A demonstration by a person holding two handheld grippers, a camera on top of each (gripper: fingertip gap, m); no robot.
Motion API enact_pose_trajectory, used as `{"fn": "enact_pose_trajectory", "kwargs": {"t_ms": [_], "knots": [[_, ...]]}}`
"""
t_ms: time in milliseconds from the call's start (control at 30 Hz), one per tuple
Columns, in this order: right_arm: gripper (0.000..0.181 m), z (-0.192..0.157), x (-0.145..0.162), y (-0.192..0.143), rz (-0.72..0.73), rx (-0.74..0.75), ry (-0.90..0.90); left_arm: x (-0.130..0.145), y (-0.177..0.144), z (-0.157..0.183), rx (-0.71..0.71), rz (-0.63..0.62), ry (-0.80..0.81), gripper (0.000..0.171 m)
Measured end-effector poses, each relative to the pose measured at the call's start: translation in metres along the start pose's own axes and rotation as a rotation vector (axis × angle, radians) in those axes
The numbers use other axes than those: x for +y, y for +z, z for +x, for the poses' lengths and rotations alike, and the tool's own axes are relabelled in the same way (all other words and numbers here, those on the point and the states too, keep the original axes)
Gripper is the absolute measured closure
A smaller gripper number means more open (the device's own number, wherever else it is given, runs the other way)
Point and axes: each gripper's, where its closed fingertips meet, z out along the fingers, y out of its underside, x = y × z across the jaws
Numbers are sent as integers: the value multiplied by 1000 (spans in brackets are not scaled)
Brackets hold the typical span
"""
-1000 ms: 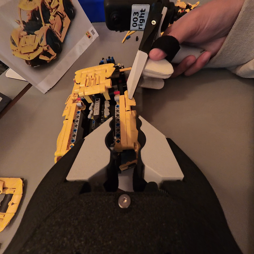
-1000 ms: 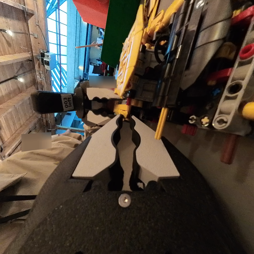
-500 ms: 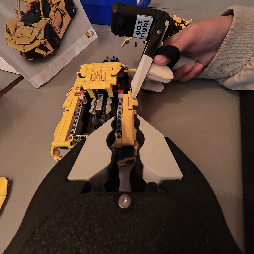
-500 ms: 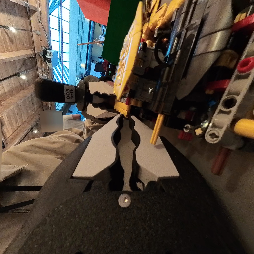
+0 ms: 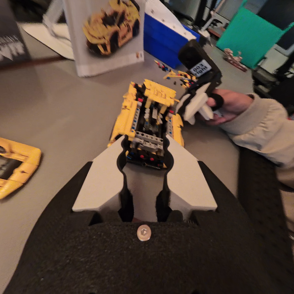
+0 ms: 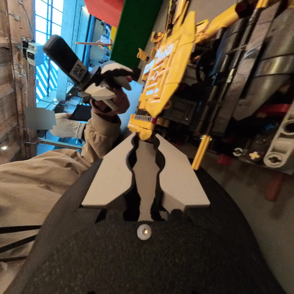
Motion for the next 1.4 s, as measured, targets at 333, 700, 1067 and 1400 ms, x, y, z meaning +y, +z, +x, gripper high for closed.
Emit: {"fn": "enact_pose_trajectory", "kwargs": {"t_ms": [333,700,1067,1400], "knots": [[163,28,-34,-28,157,125,-52,13,12,6,-103,-97,231,131],[140,-30,7,16,28,506,-858,5,20,-34,-180,-11,16,122],[163,-26,11,58,-143,800,-1078,21,45,-37,-172,-123,30,123],[176,11,6,44,-296,970,-1015,21,48,-33,-180,-129,67,133]]}}
